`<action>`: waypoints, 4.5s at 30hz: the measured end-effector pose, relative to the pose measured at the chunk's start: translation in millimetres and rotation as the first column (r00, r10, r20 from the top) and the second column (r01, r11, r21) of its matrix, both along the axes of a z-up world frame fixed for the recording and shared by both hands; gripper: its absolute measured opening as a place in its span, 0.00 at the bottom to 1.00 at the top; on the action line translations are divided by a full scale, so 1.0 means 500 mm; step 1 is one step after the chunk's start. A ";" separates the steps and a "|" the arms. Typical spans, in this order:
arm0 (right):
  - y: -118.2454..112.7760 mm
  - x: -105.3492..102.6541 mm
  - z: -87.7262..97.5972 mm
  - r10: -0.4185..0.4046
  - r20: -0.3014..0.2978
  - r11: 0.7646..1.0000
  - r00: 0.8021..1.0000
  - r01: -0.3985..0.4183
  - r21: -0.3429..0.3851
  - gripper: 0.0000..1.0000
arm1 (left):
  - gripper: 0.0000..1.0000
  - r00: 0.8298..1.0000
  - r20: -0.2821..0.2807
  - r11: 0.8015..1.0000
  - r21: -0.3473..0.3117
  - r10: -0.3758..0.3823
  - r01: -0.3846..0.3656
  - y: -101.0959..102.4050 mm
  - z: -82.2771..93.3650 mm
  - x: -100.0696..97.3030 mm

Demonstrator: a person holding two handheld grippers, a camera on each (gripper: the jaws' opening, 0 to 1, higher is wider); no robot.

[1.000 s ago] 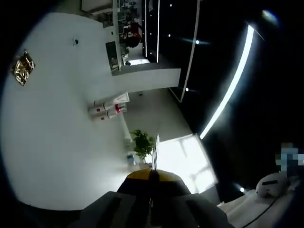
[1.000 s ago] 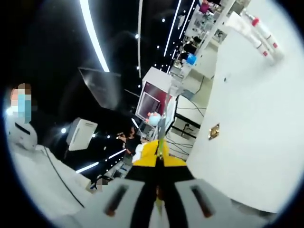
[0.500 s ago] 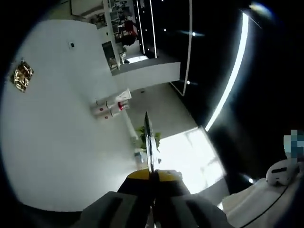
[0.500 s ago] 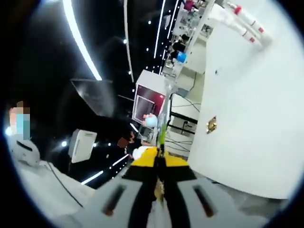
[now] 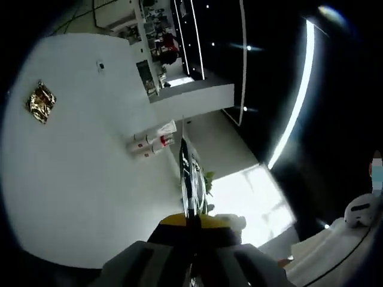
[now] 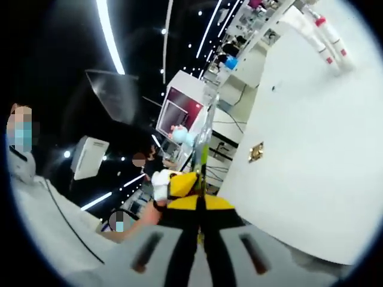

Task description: Arrange the skincare products in the storage area until every visible bottle or jar stands upright without overlapping.

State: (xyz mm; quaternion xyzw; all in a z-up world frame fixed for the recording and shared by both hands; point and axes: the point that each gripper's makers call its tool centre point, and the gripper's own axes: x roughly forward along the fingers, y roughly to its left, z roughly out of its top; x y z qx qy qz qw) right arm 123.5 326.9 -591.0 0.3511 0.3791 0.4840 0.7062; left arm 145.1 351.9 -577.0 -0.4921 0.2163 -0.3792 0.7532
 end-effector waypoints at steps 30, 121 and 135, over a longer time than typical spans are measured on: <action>0.051 0.197 0.057 0.030 0.162 1.000 0.986 -0.030 -0.003 0.01 | 0.18 0.974 -0.073 0.972 -0.086 0.213 -0.219 0.079 -0.015 0.113; -0.033 0.509 -0.267 -0.004 0.323 0.871 0.946 0.163 -0.464 0.18 | 0.22 0.899 -0.268 0.934 0.014 0.347 -0.356 0.116 -0.135 0.101; -0.062 0.515 -0.349 0.061 0.266 0.771 0.962 0.124 -0.625 0.12 | 0.22 0.884 -0.281 0.923 0.018 0.373 -0.384 0.130 -0.143 0.088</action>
